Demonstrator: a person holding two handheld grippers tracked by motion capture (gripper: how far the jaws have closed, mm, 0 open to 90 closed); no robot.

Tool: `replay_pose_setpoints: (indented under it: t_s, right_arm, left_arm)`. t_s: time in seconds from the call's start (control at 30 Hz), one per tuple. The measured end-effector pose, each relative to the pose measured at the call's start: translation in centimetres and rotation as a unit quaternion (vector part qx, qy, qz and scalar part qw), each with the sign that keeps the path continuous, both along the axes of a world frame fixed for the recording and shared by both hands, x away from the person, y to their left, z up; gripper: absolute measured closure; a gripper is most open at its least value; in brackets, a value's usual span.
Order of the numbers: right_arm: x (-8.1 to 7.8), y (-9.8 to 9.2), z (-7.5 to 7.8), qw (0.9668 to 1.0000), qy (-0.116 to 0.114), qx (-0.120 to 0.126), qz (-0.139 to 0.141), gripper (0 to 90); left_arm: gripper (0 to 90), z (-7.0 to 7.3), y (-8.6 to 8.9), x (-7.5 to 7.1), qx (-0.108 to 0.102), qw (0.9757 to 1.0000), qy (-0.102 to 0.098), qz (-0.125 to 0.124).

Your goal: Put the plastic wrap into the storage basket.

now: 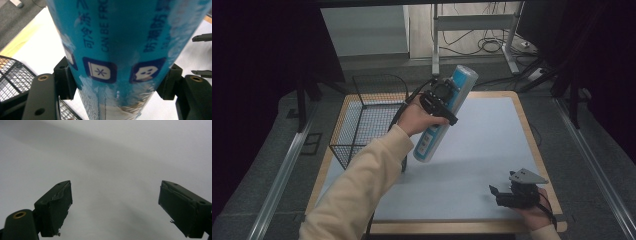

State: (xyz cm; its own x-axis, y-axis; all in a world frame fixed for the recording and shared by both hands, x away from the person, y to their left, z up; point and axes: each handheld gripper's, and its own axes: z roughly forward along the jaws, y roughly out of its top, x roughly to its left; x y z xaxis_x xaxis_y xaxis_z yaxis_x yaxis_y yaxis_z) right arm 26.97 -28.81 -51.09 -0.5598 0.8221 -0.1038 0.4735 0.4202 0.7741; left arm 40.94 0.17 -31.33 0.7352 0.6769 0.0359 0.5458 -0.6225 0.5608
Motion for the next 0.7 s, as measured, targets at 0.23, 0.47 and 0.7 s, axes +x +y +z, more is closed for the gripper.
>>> replay_pose_setpoints:
  t_s: [0.23, 0.47, 0.7]
  right_arm:
    - [0.0, 0.0, 0.0, 1.0000, 0.001, 0.001, 0.000, 12.1]
    - [0.0, 0.1, 0.0, 1.0000, -0.001, 0.000, 0.000, 12.1]
    - [0.1, 0.0, 0.0, 1.0000, 0.001, -0.001, -0.002, 12.1]
  left_arm:
    - [32.1, 1.7, 0.9, 0.3, 0.002, 0.9999, -0.012, 0.008]
    - [32.1, 2.6, 1.9, 0.8, 0.007, 0.9998, -0.015, 0.014]
    - [32.1, 3.5, 3.3, 1.6, 0.003, 0.9992, -0.021, 0.034]
